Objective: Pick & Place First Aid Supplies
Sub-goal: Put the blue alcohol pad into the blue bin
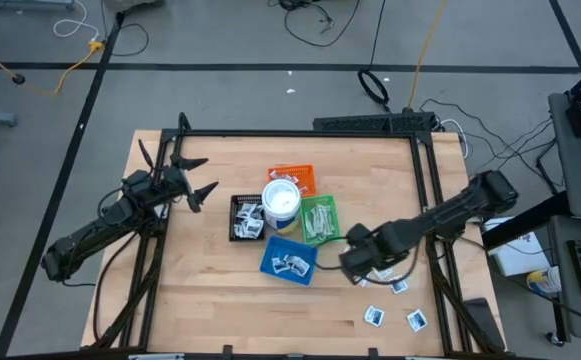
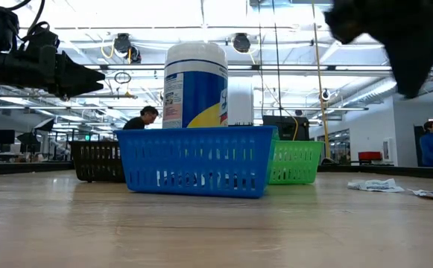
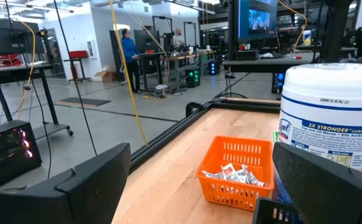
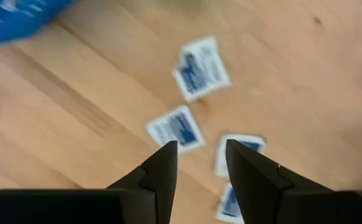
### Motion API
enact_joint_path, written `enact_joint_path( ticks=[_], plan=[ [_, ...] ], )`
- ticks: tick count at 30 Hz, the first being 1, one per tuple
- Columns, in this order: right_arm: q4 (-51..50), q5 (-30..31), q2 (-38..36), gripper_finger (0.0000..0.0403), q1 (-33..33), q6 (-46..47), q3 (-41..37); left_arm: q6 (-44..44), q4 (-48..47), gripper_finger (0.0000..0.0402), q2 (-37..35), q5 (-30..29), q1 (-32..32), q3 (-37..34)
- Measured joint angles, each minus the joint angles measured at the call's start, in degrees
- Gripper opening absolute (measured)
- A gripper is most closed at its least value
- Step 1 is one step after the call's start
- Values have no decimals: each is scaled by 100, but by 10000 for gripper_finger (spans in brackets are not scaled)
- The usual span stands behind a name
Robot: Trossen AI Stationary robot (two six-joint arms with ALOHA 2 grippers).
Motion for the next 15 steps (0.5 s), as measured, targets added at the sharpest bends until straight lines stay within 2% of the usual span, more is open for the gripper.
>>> enact_joint_path(
  ticks=[8, 15],
  plan=[
    [1, -17, -787, 130, 467, 642, -939, 0, 0, 397, 0, 0, 0, -1],
    [286, -39, -893, 130, 747, 841, -1440, 0, 1, 397, 0, 0, 0, -1]
  ],
)
